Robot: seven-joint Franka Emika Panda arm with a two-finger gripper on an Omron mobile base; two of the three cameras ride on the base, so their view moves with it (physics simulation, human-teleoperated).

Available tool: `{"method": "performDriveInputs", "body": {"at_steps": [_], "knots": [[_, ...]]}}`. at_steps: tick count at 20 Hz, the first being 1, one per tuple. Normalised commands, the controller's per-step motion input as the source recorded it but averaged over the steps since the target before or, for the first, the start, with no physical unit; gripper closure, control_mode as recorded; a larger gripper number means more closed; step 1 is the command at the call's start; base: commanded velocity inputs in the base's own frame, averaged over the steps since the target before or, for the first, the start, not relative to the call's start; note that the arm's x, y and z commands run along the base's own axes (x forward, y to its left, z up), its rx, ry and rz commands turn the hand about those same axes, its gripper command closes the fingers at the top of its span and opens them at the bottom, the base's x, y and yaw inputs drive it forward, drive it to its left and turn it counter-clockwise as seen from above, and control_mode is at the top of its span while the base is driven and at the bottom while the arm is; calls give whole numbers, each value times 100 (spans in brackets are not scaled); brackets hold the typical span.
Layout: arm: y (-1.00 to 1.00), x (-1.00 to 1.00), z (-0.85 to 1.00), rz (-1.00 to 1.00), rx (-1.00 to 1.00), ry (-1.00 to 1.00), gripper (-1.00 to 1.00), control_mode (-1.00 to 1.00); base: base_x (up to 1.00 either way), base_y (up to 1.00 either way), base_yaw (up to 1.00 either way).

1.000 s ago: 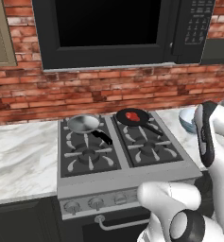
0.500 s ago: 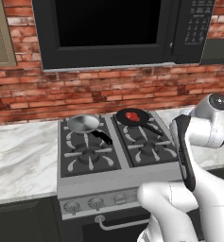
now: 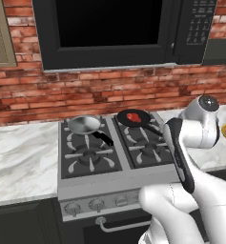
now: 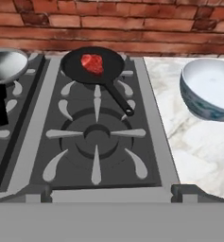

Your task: Place one of the steaks on the plate and the other in the bowl. Then place the bowl in the fridge.

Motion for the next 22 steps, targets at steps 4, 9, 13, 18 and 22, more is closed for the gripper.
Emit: {"method": "performDriveInputs", "body": {"at_steps": [4,9,13,18,22], "knots": [[39,32,0,3,0,0,-100,-100,0,0,0],[14,47,0,0,0,4,-100,-100,0,0,0],[3,39,0,0,0,7,-100,-100,0,0,0],[1,36,0,0,0,8,-100,-100,0,0,0],[4,39,0,0,0,11,-100,-100,0,0,0]]}}
